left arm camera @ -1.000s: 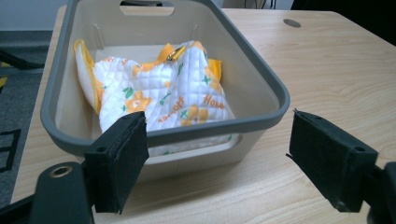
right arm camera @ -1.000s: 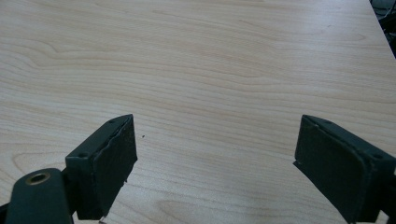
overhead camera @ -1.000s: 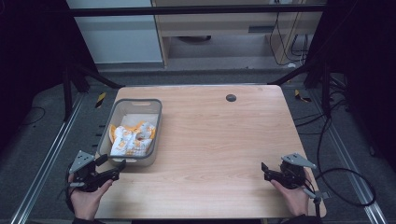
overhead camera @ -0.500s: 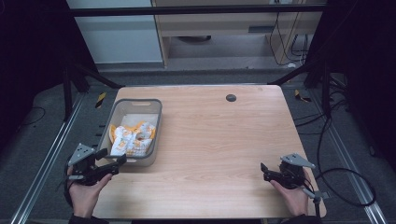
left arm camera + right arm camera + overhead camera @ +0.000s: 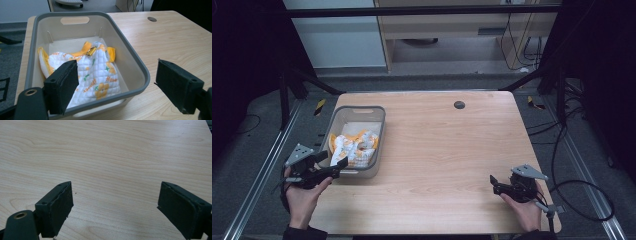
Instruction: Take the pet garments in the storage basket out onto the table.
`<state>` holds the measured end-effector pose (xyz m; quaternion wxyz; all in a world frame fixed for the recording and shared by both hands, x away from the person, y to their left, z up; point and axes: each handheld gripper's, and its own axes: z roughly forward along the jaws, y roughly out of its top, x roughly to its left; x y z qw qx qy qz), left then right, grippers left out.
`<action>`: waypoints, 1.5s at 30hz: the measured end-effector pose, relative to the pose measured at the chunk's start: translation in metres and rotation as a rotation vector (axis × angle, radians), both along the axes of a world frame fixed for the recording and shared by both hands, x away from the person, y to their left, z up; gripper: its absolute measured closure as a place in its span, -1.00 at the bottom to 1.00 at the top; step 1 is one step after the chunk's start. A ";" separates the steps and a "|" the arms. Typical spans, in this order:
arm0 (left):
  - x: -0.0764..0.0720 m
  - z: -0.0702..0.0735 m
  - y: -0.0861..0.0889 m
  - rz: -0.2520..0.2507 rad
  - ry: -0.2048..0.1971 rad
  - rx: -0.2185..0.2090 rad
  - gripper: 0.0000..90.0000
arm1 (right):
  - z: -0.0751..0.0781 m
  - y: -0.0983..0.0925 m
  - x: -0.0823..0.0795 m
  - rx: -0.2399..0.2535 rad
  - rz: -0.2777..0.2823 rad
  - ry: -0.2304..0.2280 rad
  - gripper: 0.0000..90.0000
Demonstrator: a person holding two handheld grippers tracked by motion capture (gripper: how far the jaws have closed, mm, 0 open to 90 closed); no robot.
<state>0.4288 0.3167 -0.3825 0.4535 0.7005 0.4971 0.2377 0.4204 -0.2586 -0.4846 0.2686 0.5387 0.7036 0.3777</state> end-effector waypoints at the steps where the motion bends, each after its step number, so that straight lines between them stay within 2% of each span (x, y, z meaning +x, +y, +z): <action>1: 0.001 0.001 0.000 0.000 -0.001 0.002 -0.60 | 0.000 0.000 0.000 0.000 0.000 0.001 -0.72; 8: 0.009 0.004 -0.001 0.001 0.005 0.006 -0.61 | -0.001 -0.001 0.000 -0.007 0.001 0.000 -0.72; 18: 0.024 0.006 -0.007 -0.021 0.018 0.042 -0.61 | -0.001 -0.002 0.000 -0.007 0.002 0.001 -0.72; 24: 0.034 0.010 -0.010 -0.033 0.028 0.042 -0.61 | -0.001 -0.003 -0.001 -0.008 -0.003 0.002 -0.72; 30: 0.050 0.010 -0.016 -0.047 0.054 0.077 -0.58 | -0.001 -0.004 -0.002 0.003 -0.006 0.002 -0.72; 39: 0.064 0.008 -0.017 -0.036 0.094 0.110 -0.57 | -0.001 -0.004 -0.002 0.002 0.001 0.005 -0.71; 45: 0.076 0.009 -0.018 -0.036 0.133 0.147 -0.57 | -0.002 -0.004 -0.002 0.004 0.002 0.008 -0.71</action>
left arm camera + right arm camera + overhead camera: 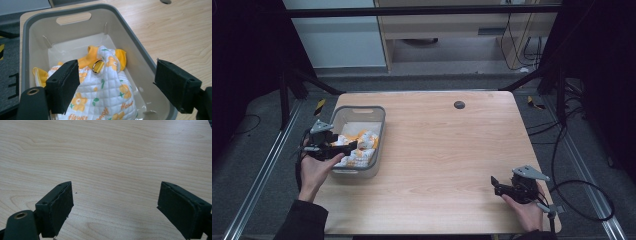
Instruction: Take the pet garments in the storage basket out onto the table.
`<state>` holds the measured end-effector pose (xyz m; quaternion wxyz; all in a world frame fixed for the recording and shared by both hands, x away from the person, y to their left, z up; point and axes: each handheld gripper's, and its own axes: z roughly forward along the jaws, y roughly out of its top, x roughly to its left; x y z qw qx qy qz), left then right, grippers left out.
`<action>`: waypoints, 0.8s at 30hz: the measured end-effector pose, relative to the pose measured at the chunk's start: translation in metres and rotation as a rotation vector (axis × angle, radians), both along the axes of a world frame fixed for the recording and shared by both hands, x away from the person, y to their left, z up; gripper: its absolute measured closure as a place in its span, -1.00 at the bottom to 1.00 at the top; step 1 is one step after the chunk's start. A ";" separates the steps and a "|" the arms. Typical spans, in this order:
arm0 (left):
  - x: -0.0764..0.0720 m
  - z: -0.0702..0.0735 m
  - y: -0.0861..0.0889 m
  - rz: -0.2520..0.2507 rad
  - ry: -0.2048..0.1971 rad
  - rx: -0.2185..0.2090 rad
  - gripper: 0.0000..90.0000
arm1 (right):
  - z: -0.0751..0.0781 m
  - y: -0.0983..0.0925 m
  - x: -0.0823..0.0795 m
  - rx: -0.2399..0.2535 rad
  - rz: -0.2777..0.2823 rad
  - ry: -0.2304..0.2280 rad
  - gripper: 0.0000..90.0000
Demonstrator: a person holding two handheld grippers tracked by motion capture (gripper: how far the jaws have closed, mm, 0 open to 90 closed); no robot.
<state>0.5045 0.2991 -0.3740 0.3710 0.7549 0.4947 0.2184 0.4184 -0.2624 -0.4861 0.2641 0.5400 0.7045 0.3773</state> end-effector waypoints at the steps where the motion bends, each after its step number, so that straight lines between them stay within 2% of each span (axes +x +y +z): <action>1: 0.002 0.000 0.000 -0.001 0.005 0.005 -0.56 | 0.000 0.000 0.000 0.001 0.001 0.000 -0.71; 6: 0.010 -0.001 -0.002 -0.006 0.031 0.025 -0.56 | 0.000 0.000 0.000 0.000 0.002 0.003 -0.71; 15: 0.024 -0.010 -0.006 -0.027 0.111 0.050 -0.57 | 0.000 0.000 0.001 -0.001 0.004 0.003 -0.71; 24: 0.031 -0.016 -0.011 -0.030 0.132 0.073 -0.55 | 0.000 0.000 0.001 0.003 0.010 0.012 -0.71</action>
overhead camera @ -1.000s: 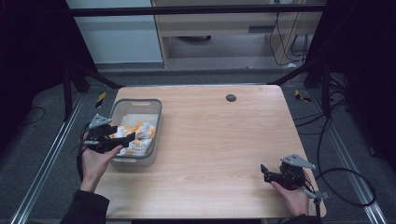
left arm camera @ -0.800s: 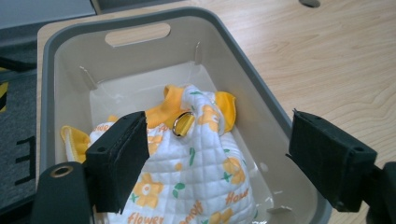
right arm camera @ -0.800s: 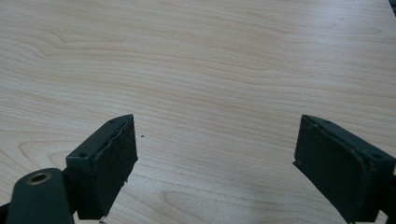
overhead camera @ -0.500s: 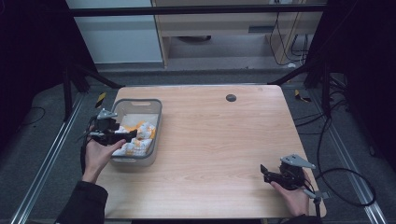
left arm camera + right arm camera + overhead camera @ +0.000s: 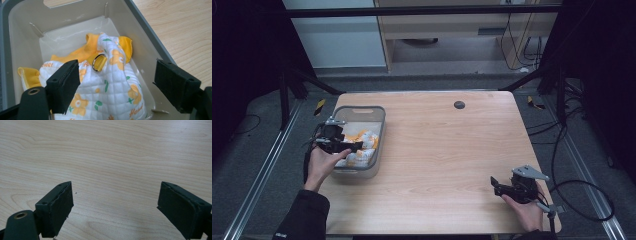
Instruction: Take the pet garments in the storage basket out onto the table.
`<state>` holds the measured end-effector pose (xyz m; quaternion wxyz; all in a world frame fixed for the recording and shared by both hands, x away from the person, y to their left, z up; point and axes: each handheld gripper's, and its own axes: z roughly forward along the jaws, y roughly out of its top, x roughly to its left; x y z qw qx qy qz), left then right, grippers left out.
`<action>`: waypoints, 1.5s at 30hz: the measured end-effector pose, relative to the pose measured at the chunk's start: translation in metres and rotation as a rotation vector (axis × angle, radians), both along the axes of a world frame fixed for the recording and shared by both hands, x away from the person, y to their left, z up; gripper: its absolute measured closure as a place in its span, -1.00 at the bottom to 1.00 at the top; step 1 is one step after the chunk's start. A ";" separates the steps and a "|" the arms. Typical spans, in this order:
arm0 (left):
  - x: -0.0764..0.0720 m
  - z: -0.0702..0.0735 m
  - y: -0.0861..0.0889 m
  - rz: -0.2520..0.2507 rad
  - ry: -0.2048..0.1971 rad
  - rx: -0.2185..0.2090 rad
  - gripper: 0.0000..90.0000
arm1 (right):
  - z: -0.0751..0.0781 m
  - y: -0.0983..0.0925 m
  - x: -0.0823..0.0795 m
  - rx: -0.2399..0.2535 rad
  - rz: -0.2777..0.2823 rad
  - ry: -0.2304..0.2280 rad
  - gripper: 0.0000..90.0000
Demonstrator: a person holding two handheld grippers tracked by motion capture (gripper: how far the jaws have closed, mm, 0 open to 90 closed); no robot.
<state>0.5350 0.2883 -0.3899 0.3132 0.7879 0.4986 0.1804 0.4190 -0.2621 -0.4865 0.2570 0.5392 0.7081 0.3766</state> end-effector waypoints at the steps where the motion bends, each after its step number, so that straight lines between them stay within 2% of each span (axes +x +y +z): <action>1: 0.001 0.000 0.000 -0.002 0.003 0.001 -0.55 | 0.000 0.000 0.000 0.000 0.000 0.001 -0.71; 18: 0.012 -0.014 -0.009 -0.003 0.064 0.047 -0.46 | -0.001 0.001 0.001 -0.002 0.009 0.010 -0.72; 23: 0.014 -0.018 -0.010 -0.008 0.090 0.074 -0.41 | -0.001 0.001 0.001 0.001 0.011 0.017 -0.72; 27: 0.016 -0.022 -0.009 -0.001 0.113 0.076 -0.29 | -0.001 0.001 0.001 0.001 0.012 0.017 -0.72; 29: 0.017 -0.024 -0.009 0.000 0.125 0.092 -0.25 | -0.001 0.000 0.001 -0.003 0.013 0.014 -0.72; 32: 0.018 -0.026 -0.008 0.004 0.136 0.075 -0.18 | -0.001 0.000 0.001 -0.004 0.012 0.013 -0.72; 37: 0.019 -0.028 -0.011 0.009 0.138 0.092 -0.02 | -0.002 0.000 0.002 -0.006 0.014 0.017 -0.72; 39: 0.019 -0.029 -0.012 0.018 0.139 0.100 0.12 | -0.001 0.000 0.001 -0.001 0.014 0.021 -0.72; 42: 0.019 -0.032 -0.012 0.031 0.146 0.104 0.22 | -0.002 0.000 0.002 -0.008 0.016 0.019 -0.72; 45: 0.020 -0.032 -0.011 0.040 0.149 0.093 0.45 | -0.002 0.000 0.002 -0.008 0.017 0.020 -0.72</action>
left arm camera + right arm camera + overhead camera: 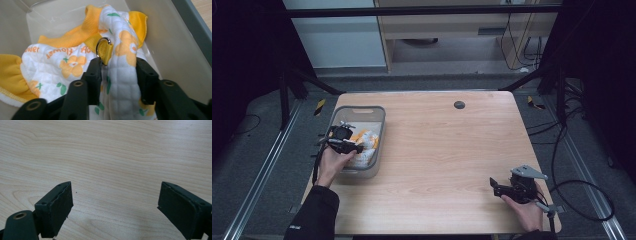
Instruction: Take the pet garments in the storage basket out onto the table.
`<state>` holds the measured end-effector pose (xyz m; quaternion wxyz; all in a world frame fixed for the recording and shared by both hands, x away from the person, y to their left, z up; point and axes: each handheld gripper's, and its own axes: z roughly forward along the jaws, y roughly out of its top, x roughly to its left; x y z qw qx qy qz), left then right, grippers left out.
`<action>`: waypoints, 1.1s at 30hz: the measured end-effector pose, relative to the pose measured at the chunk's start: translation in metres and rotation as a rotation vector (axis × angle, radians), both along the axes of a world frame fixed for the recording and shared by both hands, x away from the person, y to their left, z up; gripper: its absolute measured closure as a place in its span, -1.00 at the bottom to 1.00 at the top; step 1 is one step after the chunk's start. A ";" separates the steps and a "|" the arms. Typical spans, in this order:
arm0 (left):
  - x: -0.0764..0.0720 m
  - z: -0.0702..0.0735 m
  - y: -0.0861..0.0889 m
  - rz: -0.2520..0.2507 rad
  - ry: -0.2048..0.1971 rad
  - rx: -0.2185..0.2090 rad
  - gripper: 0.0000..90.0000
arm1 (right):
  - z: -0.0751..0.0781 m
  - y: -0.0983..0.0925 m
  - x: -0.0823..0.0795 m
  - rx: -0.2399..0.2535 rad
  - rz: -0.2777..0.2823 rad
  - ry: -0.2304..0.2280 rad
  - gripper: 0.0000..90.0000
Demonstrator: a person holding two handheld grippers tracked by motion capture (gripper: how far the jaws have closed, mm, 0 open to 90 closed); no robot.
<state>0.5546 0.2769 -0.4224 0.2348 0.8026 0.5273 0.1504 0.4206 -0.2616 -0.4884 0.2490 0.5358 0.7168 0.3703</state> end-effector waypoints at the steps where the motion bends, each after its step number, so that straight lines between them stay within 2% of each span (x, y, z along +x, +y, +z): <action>1: 0.000 0.000 0.001 0.007 0.002 0.001 0.50 | 0.000 0.000 0.000 -0.001 0.000 0.001 -0.72; 5: 0.000 -0.001 0.004 0.011 -0.006 0.004 0.71 | 0.000 0.000 0.000 0.000 0.002 0.004 -0.73; 9: -0.001 0.000 0.006 0.006 -0.012 0.006 0.78 | 0.000 0.000 0.000 0.001 0.004 0.008 -0.73; 15: -0.003 0.010 0.008 0.002 -0.029 0.011 0.80 | 0.000 0.000 0.000 0.002 0.004 0.009 -0.73; 27: -0.013 0.039 0.019 -0.004 -0.094 -0.023 0.81 | 0.000 0.000 0.000 0.002 0.005 0.008 -0.73; 33: -0.018 0.049 0.022 -0.013 -0.111 -0.024 0.81 | 0.000 0.000 0.000 0.001 0.005 0.008 -0.73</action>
